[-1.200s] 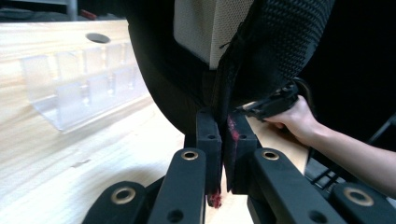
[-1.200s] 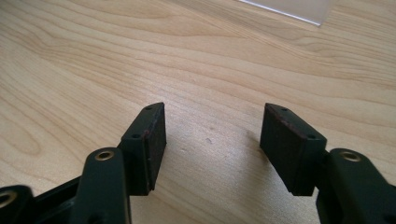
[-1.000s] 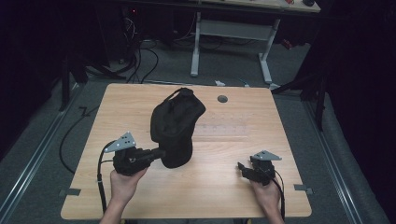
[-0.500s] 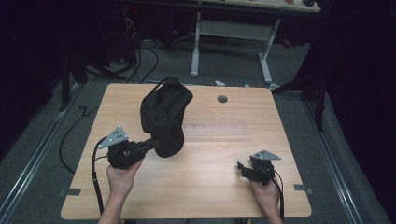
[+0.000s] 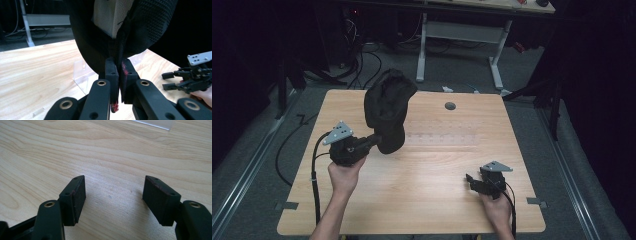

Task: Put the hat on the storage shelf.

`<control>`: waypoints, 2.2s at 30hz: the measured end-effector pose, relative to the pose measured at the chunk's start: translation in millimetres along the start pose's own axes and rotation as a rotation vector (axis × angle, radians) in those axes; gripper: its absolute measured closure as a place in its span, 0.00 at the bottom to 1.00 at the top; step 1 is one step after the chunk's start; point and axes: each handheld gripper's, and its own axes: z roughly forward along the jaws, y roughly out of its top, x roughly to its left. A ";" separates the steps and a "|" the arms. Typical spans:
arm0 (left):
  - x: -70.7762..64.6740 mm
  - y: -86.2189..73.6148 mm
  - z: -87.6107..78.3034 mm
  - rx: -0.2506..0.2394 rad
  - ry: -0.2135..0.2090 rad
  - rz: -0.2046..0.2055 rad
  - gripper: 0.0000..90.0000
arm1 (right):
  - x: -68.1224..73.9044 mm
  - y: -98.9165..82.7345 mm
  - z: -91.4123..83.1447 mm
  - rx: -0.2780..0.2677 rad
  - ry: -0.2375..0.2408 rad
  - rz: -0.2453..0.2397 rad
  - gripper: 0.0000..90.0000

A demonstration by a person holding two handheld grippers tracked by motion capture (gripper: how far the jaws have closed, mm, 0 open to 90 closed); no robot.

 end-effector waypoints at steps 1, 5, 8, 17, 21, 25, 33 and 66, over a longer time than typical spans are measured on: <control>0.3 1.1 4.3 0.000 0.001 0.007 0.96 | 0.0 0.0 0.0 0.000 0.000 0.000 0.39; 0.7 1.1 11.9 0.003 0.007 0.020 0.96 | 0.0 0.0 0.0 0.000 0.000 0.001 0.39; 2.0 0.1 23.2 0.000 0.015 0.019 0.96 | 0.1 -0.1 0.0 0.000 0.000 0.001 0.39; 4.2 -4.6 46.2 0.013 0.024 0.037 0.96 | 0.1 -0.1 0.0 0.000 0.000 -0.001 0.39; 6.7 -5.4 56.5 0.013 0.036 0.043 0.96 | 0.3 -0.2 -0.1 0.000 0.000 -0.001 0.39; 10.9 -11.7 63.7 0.026 0.056 0.066 0.96 | 0.3 -0.2 -0.1 0.000 0.000 -0.001 0.39; 17.9 -22.9 68.9 0.044 0.073 0.075 0.96 | 0.4 -0.3 -0.2 0.000 0.000 -0.001 0.39; 36.2 -40.2 61.3 0.102 0.133 -0.035 0.68 | 0.2 -0.4 -0.1 -0.002 0.000 -0.003 0.39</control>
